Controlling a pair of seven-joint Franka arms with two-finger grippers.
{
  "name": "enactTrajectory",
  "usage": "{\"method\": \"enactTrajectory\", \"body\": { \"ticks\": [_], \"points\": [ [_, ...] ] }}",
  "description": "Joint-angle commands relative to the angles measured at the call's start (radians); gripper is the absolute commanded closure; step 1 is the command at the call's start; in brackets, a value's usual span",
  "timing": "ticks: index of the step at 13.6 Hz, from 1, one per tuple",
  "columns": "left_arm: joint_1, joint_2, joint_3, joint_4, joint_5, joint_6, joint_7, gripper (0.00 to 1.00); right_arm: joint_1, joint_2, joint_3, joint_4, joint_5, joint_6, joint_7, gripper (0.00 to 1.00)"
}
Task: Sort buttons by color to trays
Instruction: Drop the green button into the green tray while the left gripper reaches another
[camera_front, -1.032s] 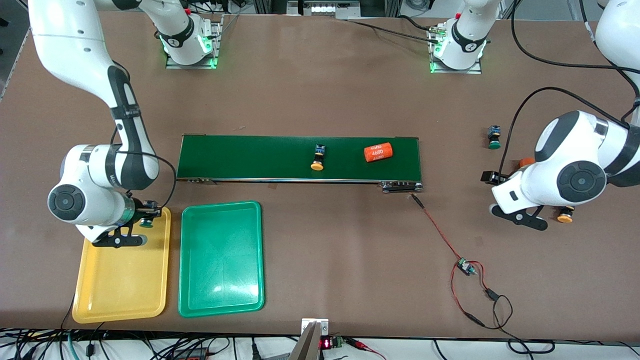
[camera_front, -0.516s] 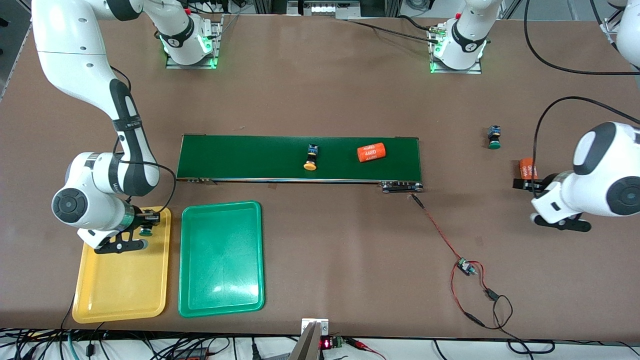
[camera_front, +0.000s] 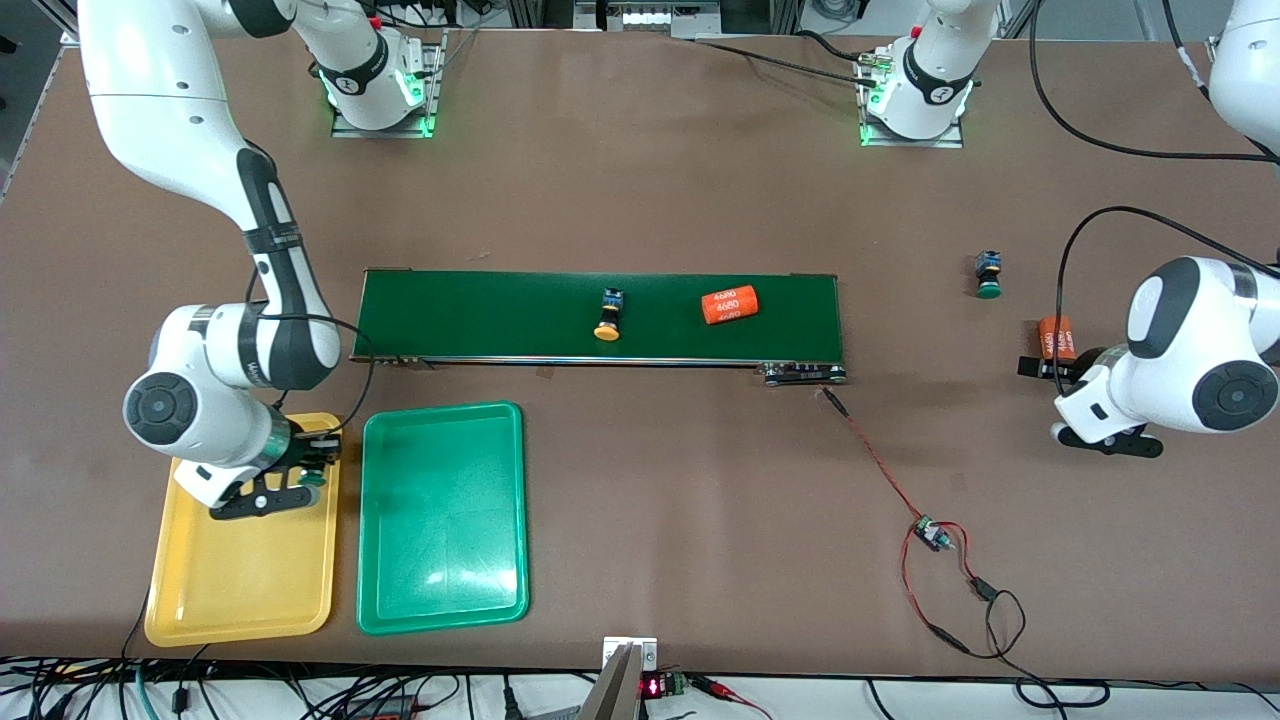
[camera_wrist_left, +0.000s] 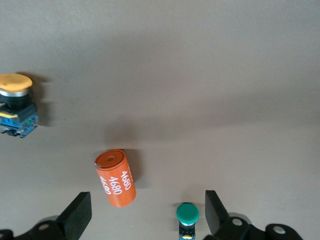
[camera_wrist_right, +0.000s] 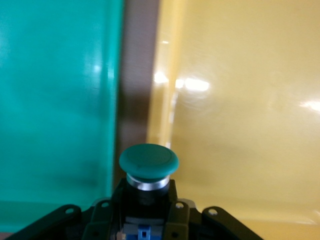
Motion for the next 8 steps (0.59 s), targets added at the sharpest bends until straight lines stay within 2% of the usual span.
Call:
{"method": "enactTrajectory", "body": {
  "ticks": [1, 4, 8],
  "points": [
    [-0.074, -0.209, 0.127, -0.253, -0.13, 0.131, 0.04, 0.0, 0.004, 0.006, 0.038, 0.017, -0.002, 0.001, 0.027, 1.0],
    [-0.118, -0.278, 0.19, -0.426, -0.158, 0.188, 0.08, 0.0, 0.034, 0.042, 0.05, 0.055, -0.002, 0.009, 0.055, 1.0],
    [-0.118, -0.265, 0.23, -0.548, -0.16, 0.189, 0.117, 0.0, 0.065, 0.101, 0.05, 0.119, -0.002, 0.01, 0.103, 1.0]
  ]
}}
